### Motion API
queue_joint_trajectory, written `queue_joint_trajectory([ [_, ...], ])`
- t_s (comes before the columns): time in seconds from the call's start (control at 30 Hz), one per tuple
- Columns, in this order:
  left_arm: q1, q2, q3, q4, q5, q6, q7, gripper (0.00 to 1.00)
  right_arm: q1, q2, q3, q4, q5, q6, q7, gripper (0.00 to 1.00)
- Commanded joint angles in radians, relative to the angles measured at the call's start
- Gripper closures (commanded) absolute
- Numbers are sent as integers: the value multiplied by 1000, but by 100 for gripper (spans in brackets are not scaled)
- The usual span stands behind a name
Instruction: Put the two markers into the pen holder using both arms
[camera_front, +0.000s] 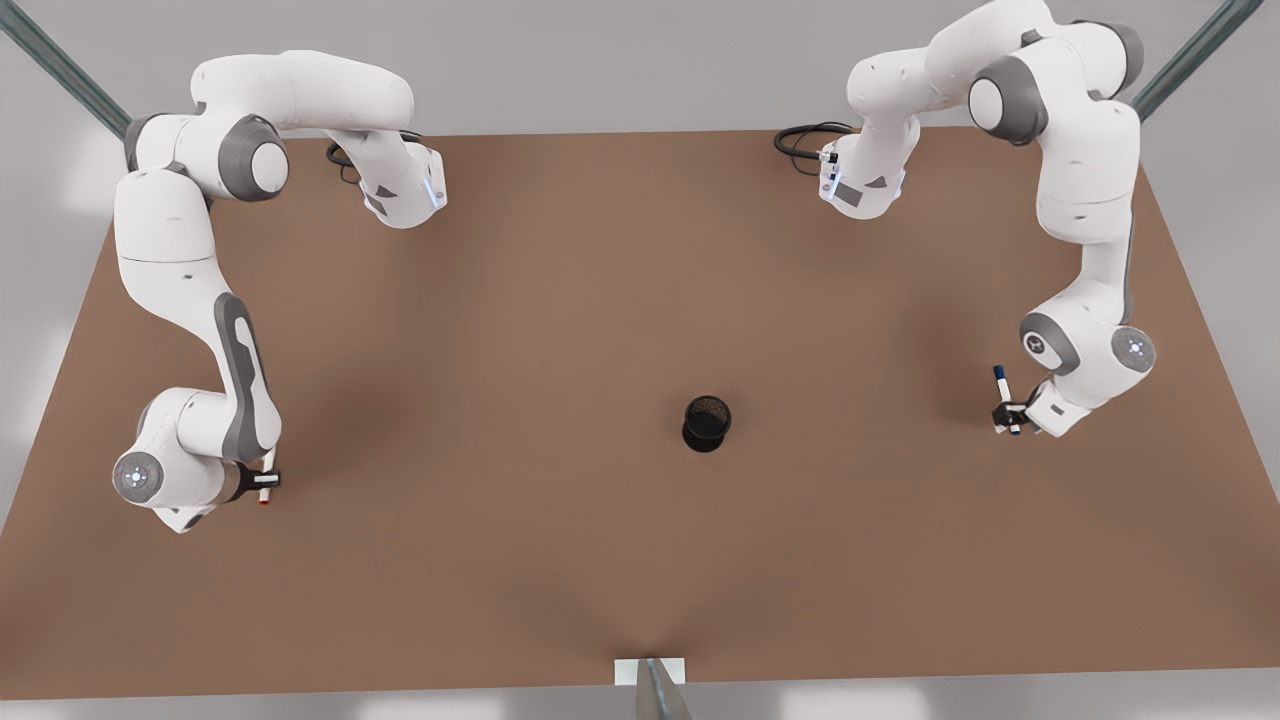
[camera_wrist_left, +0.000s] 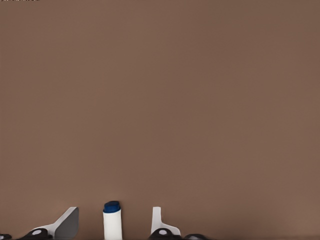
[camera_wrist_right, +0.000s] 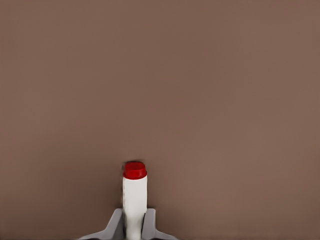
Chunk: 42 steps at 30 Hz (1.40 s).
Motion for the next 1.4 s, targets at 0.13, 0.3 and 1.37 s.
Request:
queue_joint_trajectory([
  [0.13,0,6,0,1,0,34,117,46,9,-42,15,8,-1,-7,-67,79],
  [0.3,-2,11,0,1,0,34,117,51,43,-234,206,35,-12,-88,-52,79],
  [1.37,-123,-54,-45,552,216,-696,-342,79,995,-67,153,247,-411,747,971,79],
])
